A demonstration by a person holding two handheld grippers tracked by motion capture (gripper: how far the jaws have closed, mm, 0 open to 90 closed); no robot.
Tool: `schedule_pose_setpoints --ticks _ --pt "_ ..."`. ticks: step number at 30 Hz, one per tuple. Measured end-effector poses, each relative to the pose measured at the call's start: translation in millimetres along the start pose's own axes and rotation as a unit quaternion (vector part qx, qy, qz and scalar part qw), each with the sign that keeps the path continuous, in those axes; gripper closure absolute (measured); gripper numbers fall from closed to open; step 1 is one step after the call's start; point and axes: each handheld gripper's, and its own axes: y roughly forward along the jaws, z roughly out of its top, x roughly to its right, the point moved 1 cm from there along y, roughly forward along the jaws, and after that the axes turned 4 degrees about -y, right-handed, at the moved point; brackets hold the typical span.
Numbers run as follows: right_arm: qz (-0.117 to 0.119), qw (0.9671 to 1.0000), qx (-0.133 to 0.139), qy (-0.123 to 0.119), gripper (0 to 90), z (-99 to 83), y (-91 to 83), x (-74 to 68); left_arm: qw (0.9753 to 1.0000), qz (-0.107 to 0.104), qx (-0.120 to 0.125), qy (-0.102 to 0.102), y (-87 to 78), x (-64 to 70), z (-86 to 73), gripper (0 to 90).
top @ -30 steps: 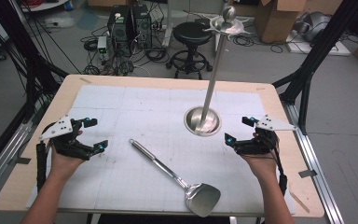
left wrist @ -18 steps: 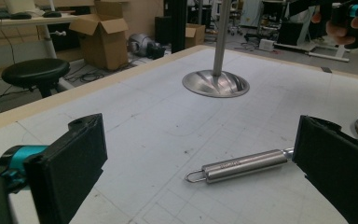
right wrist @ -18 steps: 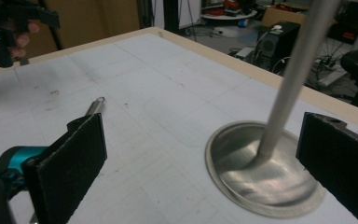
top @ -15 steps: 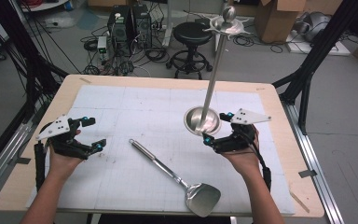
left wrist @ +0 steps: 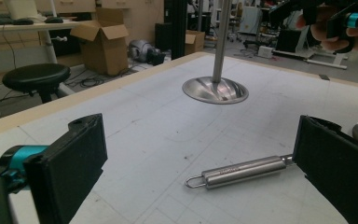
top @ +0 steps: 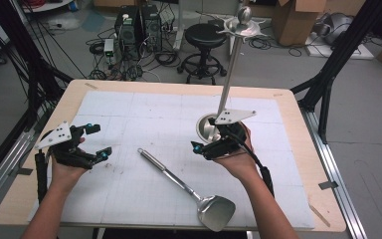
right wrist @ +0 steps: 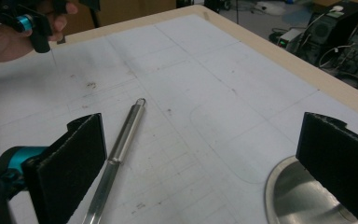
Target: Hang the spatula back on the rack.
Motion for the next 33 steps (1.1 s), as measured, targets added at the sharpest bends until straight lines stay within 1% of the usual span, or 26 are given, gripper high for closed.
schedule_pose_setpoints --ticks 3,5,6,7,13,16,17,19,23,28,30,33 --pt "0.008 0.9999 -0.007 -0.006 0.6 5.1 7.5 -2.2 1.0000 0.000 -0.002 0.002 0.6 -0.1 -0.1 3.5" --pt "0.015 0.9998 -0.009 -0.005 0.6 7.7 11.5 -3.9 1.0000 -0.002 0.000 0.001 0.5 0.0 -0.1 3.5" --pt "0.015 0.9998 -0.009 -0.005 0.6 7.7 11.5 -3.9 1.0000 -0.002 0.000 0.001 0.5 0.0 -0.1 3.5" --pt "0.018 0.9998 -0.012 -0.004 0.6 9.8 15.7 -5.6 1.0000 -0.002 0.001 0.002 0.3 0.1 0.1 3.5" --pt "0.027 0.9991 -0.030 -0.013 0.6 17.3 28.7 -12.1 1.0000 -0.003 0.002 0.002 0.3 0.0 0.1 3.5" --pt "0.030 0.9988 -0.038 -0.011 0.6 20.6 33.6 -15.0 1.0000 -0.003 0.004 0.003 -0.1 0.0 0.4 3.5" --pt "0.036 0.9982 -0.045 -0.017 0.6 24.0 39.8 -17.2 1.0000 -0.004 0.007 0.001 -0.8 -0.5 0.6 3.5" --pt "0.041 0.9976 -0.054 -0.016 0.6 26.4 44.5 -20.3 1.0000 -0.003 0.007 0.002 -1.2 -1.3 0.7 3.5" --pt "0.051 0.9959 -0.069 -0.029 0.6 29.1 58.1 -26.1 1.0000 0.003 0.005 0.001 -4.3 -3.0 0.8 3.5" --pt "0.059 0.9932 -0.096 -0.029 0.6 30.2 75.7 -31.4 1.0000 0.004 0.003 0.002 -4.2 -2.2 0.8 3.5" --pt "0.064 0.9919 -0.107 -0.023 0.7 31.0 82.5 -33.5 1.0000 0.003 0.001 0.004 -3.4 -2.3 0.6 3.5" --pt "0.073 0.9895 -0.121 -0.030 0.7 31.6 91.7 -35.3 1.0000 0.003 0.000 0.005 -3.1 -2.3 0.4 3.5"
